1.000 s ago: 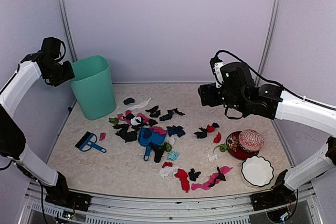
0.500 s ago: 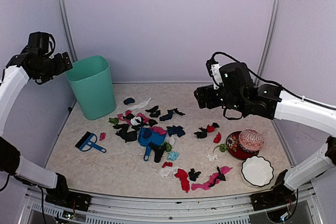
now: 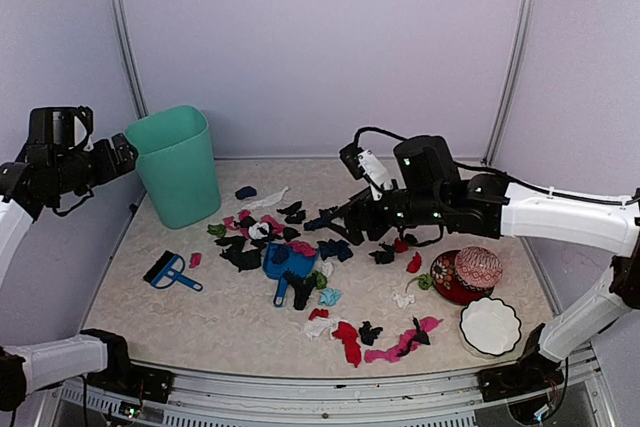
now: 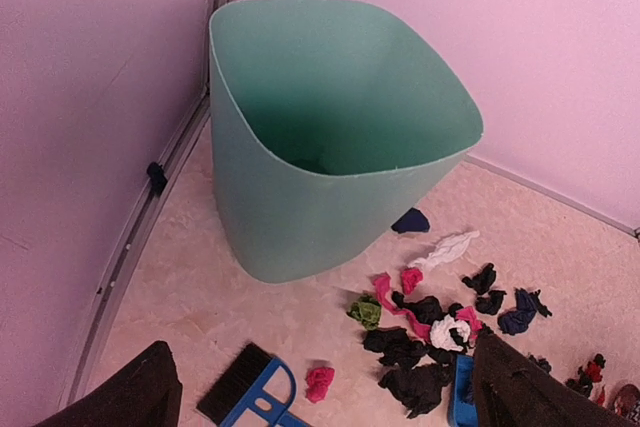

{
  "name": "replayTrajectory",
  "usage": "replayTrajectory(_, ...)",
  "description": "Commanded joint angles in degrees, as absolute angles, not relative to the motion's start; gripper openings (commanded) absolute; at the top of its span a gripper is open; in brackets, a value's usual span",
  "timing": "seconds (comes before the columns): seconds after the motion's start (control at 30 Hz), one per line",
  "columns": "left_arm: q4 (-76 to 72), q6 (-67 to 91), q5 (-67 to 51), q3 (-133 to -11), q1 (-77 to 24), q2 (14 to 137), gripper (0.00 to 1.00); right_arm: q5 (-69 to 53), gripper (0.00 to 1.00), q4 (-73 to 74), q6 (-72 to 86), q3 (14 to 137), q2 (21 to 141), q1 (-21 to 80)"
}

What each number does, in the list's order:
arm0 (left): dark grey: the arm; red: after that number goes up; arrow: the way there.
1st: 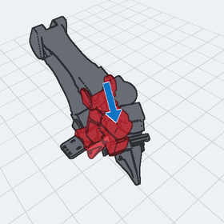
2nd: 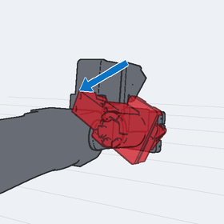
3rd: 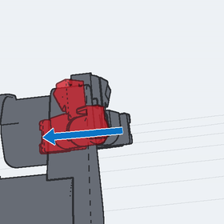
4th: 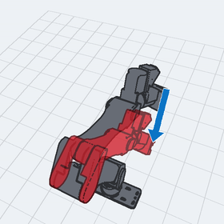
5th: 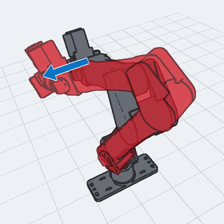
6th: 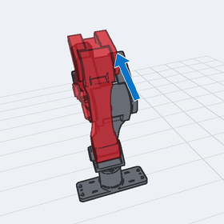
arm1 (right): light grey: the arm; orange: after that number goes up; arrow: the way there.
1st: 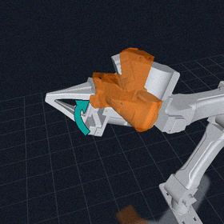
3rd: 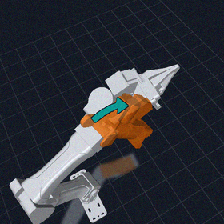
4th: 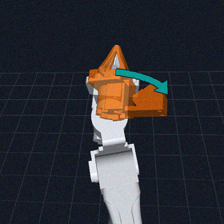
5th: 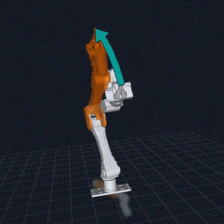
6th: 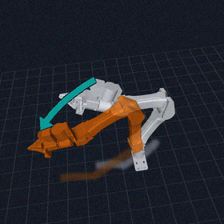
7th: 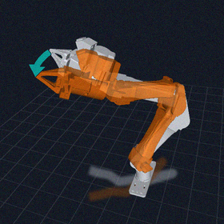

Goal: Sweep away the paper scraps from the table
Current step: Move the broom to the center of the board.

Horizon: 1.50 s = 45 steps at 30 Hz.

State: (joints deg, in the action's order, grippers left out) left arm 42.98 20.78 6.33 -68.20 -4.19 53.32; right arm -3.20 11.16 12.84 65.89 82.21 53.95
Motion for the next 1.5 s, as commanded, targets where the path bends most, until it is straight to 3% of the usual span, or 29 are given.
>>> replayTrajectory(0.0,42.89,23.70,4.64,-64.43,-4.99,48.23,0.99,-14.27,0.82,7.88,10.10,68.66,87.12,57.75)
replayTrajectory(0.33,43.85,37.95,4.66,-51.05,-5.65,39.10,0.96,-16.46,0.79,7.42,9.76,74.65,98.72,61.46)
replayTrajectory(0.67,34.85,52.33,4.06,-35.15,-11.58,37.79,0.99,-14.79,0.79,7.44,9.45,73.24,100.57,62.67)
replayTrajectory(1.03,28.01,53.69,9.58,-32.44,-20.09,52.56,0.99,-13.49,0.79,6.46,9.63,68.55,97.10,62.67)
replayTrajectory(1.47,21.00,52.21,14.63,-30.15,-19.61,61.53,0.99,-13.29,0.79,5.94,10.15,66.29,95.64,62.69)
